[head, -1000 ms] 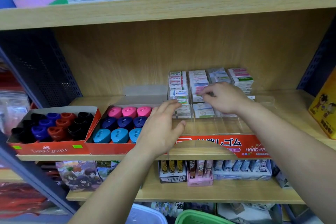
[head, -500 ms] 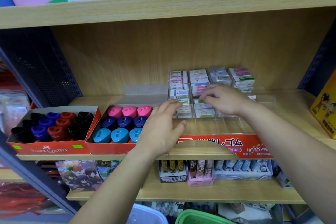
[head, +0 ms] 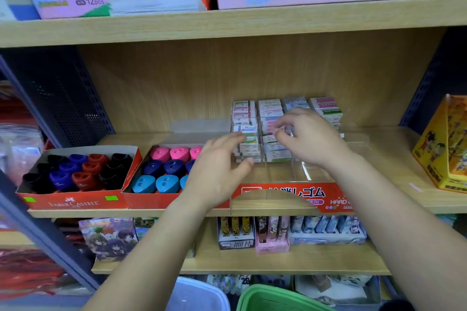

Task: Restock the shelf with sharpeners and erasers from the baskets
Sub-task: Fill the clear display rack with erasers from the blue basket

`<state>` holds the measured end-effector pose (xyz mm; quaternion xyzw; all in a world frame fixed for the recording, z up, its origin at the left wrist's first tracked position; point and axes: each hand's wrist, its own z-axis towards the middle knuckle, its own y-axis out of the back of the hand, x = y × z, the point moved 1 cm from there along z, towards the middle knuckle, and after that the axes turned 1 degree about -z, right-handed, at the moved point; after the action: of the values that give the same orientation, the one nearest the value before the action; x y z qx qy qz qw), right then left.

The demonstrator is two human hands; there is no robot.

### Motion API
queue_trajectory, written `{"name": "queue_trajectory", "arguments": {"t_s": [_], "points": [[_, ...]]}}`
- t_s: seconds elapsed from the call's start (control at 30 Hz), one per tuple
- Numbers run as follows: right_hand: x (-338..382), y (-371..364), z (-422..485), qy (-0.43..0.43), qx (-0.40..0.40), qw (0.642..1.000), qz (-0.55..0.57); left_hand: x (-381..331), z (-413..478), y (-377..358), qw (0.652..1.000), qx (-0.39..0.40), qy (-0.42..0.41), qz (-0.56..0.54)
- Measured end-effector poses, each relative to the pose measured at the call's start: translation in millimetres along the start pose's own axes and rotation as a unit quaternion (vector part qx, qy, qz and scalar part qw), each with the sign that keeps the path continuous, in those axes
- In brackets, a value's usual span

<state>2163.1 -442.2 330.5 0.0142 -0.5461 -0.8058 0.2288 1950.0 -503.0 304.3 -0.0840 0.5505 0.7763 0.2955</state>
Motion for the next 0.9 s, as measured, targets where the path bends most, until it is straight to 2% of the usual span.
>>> {"name": "queue_trajectory", "arguments": {"t_s": [0.17, 0.3, 0.4, 0.47, 0.53, 0.63, 0.7, 0.9], "points": [[84, 0, -72, 0.058, -0.004, 0.997, 0.053, 15, -88, 42, 0.989, -0.111, 0.017, -0.091], [153, -49, -129, 0.122, 0.042, 0.985, 0.111, 81, -193, 37, 0.971, -0.13, 0.173, -0.099], [195, -107, -159, 0.152, 0.155, 0.968, 0.125, 137, -263, 9, 0.941, -0.074, 0.323, -0.066], [213, -157, -174, 0.159, 0.246, 0.949, 0.12, 176, -304, -22, 0.901, -0.005, 0.427, -0.08], [218, -219, -186, 0.134, 0.345, 0.922, 0.114, 211, -342, -56, 0.863, 0.058, 0.494, -0.092], [209, -315, -202, 0.081, 0.46, 0.881, 0.076, 241, -386, -104, 0.818, 0.106, 0.556, -0.106], [200, -373, -210, 0.067, 0.5, 0.862, 0.054, 256, -405, -139, 0.792, 0.133, 0.582, -0.131], [190, -501, -225, 0.028, 0.583, 0.811, 0.024, 304, -429, -232, 0.745, 0.176, 0.625, -0.152]]}}
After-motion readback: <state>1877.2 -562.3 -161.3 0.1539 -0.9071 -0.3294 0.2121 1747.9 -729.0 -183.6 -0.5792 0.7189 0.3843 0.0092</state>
